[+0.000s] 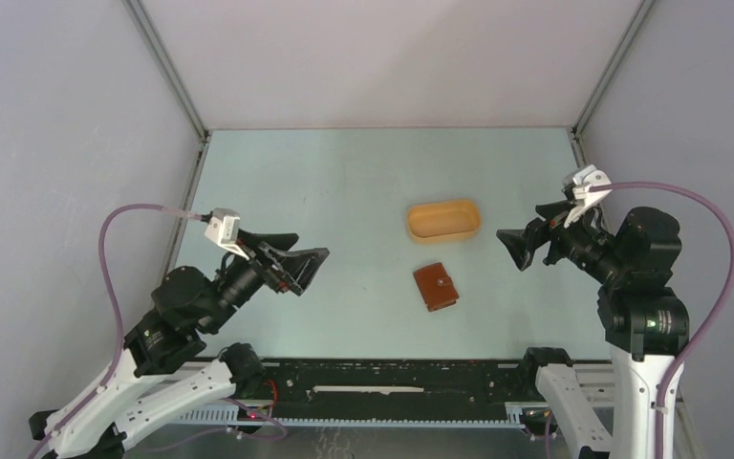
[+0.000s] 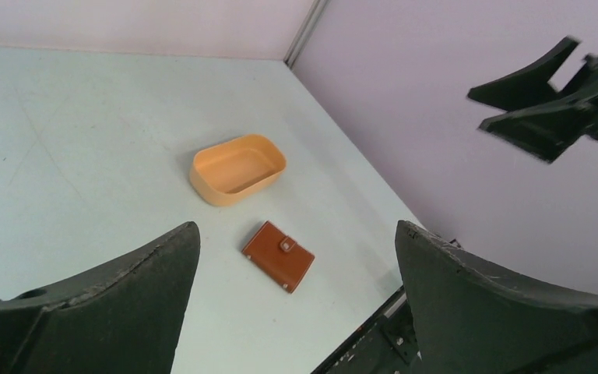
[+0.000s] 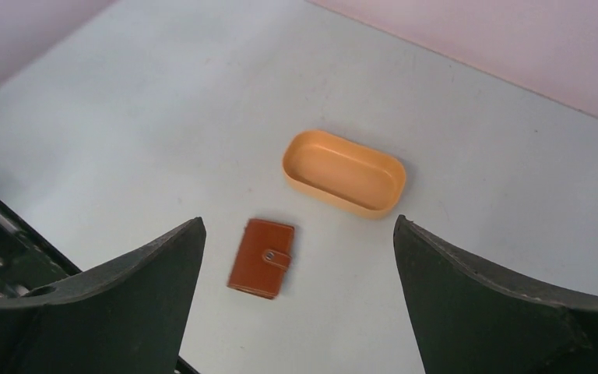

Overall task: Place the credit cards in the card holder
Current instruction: Reset both arms

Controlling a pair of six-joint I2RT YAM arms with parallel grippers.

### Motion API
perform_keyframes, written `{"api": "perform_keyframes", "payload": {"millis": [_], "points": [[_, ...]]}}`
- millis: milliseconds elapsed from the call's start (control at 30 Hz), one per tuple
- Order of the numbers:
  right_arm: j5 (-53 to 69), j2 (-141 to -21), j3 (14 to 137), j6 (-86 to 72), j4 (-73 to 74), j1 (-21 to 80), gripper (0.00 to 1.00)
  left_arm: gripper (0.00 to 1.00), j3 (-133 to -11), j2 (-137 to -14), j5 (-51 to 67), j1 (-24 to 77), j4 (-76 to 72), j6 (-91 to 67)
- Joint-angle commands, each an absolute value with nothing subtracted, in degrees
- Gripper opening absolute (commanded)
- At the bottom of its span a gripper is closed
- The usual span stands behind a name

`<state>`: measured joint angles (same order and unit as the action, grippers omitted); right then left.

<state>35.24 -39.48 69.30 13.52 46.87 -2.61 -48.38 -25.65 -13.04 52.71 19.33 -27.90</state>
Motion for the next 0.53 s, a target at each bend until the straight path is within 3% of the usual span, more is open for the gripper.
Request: {"api": "perform_keyframes", "payload": {"millis": [0, 500], "points": [[36.6, -40.1, 74.2, 2.5, 44.5, -3.0, 1.00, 1.00, -50.2, -23.5, -15.4, 52.6, 25.2, -27.1], [42.3, -41.9, 76.1, -3.5, 43.9, -6.9, 1.00, 1.00, -49.2, -16.4, -18.3, 52.6, 27.0, -26.6]]}}
